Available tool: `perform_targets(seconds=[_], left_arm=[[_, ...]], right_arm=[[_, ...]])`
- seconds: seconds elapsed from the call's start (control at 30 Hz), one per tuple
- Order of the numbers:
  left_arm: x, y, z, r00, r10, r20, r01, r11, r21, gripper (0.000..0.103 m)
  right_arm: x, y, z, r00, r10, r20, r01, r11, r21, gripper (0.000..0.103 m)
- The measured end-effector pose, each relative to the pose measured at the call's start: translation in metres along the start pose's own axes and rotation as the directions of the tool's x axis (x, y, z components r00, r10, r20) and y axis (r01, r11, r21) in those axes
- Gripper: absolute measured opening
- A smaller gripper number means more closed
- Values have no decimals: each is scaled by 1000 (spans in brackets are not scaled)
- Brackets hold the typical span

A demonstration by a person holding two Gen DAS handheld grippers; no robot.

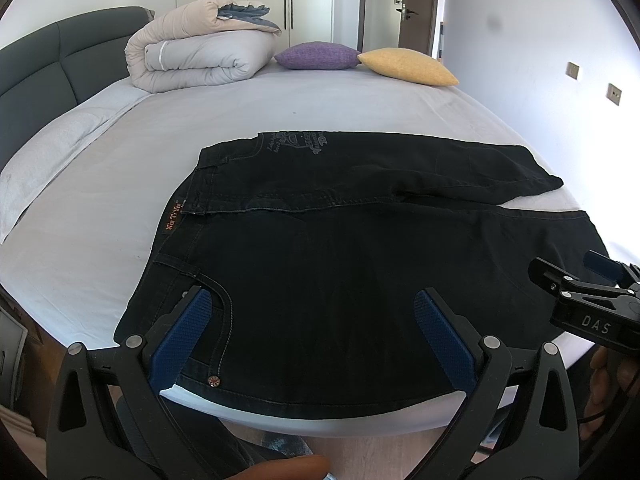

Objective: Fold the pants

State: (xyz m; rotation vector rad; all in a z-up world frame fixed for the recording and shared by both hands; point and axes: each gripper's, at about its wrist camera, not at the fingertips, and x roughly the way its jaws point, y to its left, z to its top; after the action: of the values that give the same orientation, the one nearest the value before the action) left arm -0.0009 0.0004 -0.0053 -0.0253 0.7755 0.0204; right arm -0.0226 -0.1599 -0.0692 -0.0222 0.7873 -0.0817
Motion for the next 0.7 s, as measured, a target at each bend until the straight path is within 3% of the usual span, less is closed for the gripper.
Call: perform_targets(seconds=[0.7], left_arm=[[1,0,0,1000,-2,-1,2,1000,-2,103]], right_arm=[[3,2,-3,1000,0,-3,0,1000,-1,103]])
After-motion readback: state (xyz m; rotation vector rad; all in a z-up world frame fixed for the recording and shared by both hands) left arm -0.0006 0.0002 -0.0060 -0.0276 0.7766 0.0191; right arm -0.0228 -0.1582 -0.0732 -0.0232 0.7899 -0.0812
